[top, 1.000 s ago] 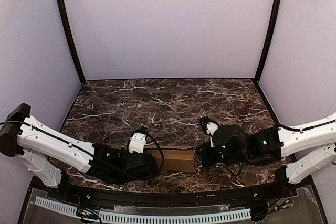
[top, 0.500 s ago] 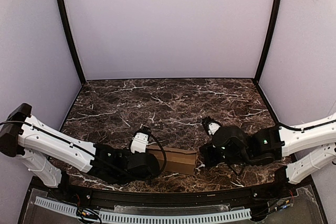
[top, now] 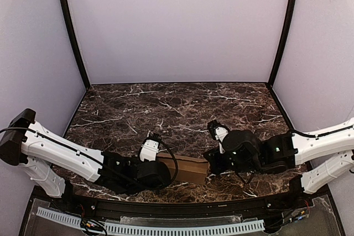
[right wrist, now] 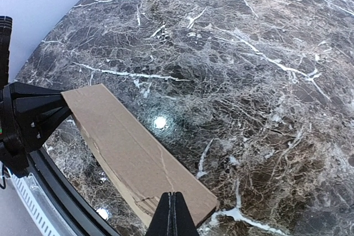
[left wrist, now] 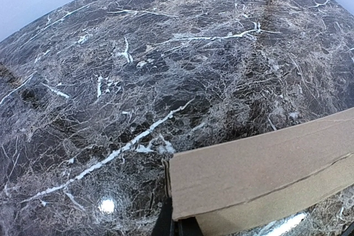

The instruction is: Fold the paper box

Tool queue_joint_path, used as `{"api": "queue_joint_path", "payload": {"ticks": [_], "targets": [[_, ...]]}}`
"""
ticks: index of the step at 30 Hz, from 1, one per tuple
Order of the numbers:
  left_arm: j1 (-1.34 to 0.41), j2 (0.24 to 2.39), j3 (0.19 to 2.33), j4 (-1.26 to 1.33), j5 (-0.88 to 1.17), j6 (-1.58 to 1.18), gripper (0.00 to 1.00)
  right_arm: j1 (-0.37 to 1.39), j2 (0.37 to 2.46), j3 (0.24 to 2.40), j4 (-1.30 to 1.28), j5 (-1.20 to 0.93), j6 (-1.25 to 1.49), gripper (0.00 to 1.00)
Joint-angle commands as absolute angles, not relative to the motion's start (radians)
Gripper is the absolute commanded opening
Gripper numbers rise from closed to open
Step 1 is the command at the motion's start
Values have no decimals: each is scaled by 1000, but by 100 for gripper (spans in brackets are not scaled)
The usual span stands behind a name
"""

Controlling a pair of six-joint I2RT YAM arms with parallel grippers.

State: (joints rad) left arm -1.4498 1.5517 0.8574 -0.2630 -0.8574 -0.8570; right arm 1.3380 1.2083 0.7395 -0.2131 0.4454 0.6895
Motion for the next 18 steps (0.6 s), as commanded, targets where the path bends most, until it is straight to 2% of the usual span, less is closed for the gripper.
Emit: {"api": "queue_joint_path", "payload": {"ticks": [1,16,18], "targets": [[-1454,1575,851,-331,-799,-861,0,1356,1235,690,-127,394,726,0],[-1454,1579,852,-329,-782,-860,0,1445,1298,510,-18,448,952,0],[-1454,1568,849,-330,-778,-855,4,1446,1291,519,-17,459,942,0]]}}
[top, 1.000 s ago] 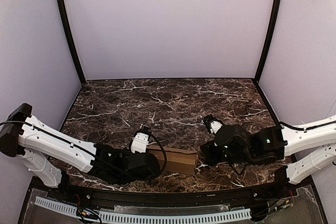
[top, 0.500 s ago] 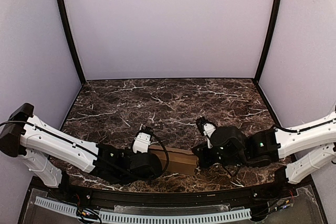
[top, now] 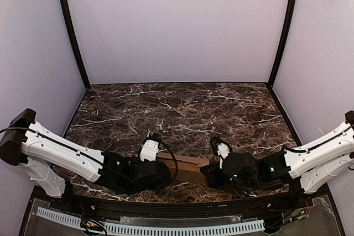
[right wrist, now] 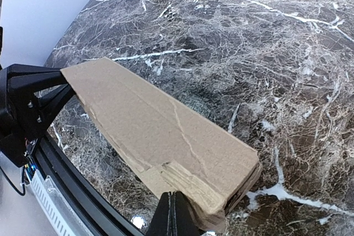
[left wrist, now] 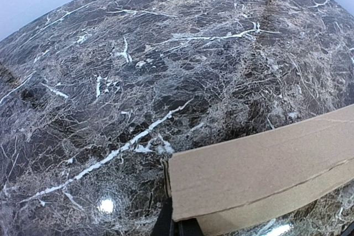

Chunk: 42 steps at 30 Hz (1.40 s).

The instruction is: Fold the paper box

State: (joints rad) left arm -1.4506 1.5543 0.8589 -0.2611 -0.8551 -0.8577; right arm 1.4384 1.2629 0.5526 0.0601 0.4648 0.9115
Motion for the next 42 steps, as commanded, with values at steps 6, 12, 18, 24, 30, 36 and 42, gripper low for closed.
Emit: {"api": "queue_joint_path", "payload": {"ticks": [6,12,18,24,30,36,42], "targets": [[-1454,1509,819,-319,-780,-834,11,1444,1232,568,-30,497,873,0],[-1453,1517,829,-320,-783,-821,5,1445,1126,612,-45,469,794,2],[-1453,1543,847,-319,-784,-815,2,1444,1016,645,-149,496,819,24],[-1454,1544,852,-315,-789,-810,2,1416,1077,698,-316,514,957,28],[-1454,1544,851,-313,-782,-811,0,1394,1170,704,-338,442,1084,29],[-1453,1544,849,-299,-781,-798,0,1393,1199,700,-289,405,1121,27],[-1454,1546,847,-285,-781,-789,0,1388,1215,694,-263,384,1147,23]]}}
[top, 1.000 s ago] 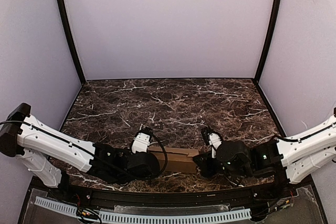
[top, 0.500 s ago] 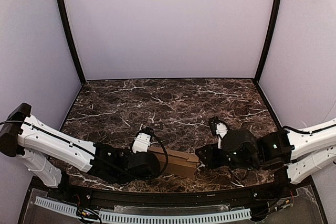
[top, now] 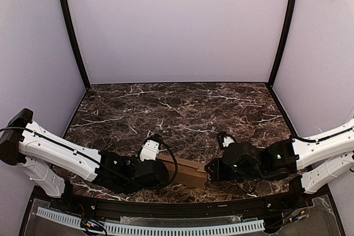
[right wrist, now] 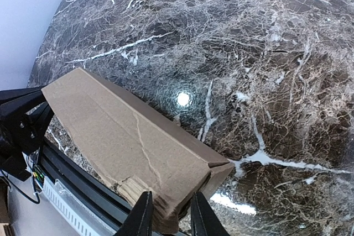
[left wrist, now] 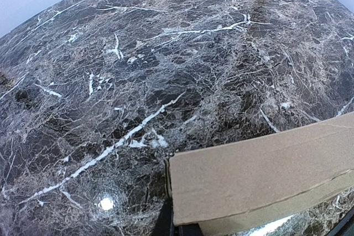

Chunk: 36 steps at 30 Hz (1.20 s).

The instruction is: Fold the paper box

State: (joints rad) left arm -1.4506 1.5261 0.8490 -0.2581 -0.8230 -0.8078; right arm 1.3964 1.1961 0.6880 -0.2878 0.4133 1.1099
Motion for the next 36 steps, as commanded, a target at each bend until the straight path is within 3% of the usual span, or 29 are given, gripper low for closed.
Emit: {"api": "queue_joint_path", "payload": {"ticks": [1,20,21,24,26,36], "targets": [[-1454,1546,846,-285,-781,-788,0,1388,1218,691,-259,380,1153,22],[-1454,1544,841,-266,-767,-781,0,1385,1234,667,-164,325,1206,2],[-1454,1543,840,-266,-766,-780,0,1384,1239,670,-163,321,1205,3],[-1454,1541,839,-264,-763,-785,0,1385,1244,671,-162,310,1208,26],[-1454,1542,838,-262,-761,-786,0,1384,1234,663,-160,312,1207,30],[-1454,1540,829,-260,-766,-799,0,1390,1107,594,-151,297,1162,31]]}}
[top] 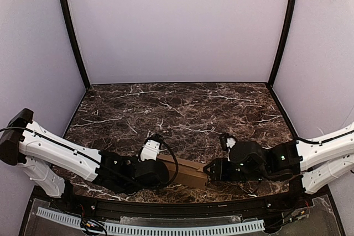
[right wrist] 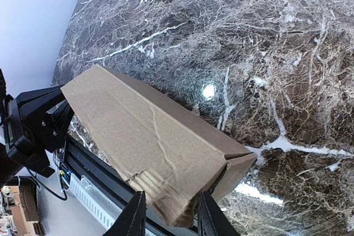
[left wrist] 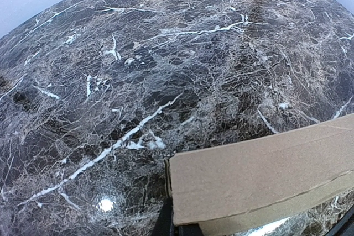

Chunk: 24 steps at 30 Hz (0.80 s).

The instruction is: Fold the paper box

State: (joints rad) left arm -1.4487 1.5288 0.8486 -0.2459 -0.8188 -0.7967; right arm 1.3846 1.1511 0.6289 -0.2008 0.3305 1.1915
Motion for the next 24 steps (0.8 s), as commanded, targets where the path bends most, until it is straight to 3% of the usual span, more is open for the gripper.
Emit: {"api": "queue_joint_path", "payload": {"ticks": [1,8,24], "targets": [[-1454,1539,828,-259,-766,-799,0,1390,1102,591,-140,292,1156,31],[-1454,1544,831,-260,-772,-799,0,1394,1109,586,-131,252,1161,36],[-1454,1551,838,-261,-777,-799,0,1423,1077,565,-177,259,1213,35]]}}
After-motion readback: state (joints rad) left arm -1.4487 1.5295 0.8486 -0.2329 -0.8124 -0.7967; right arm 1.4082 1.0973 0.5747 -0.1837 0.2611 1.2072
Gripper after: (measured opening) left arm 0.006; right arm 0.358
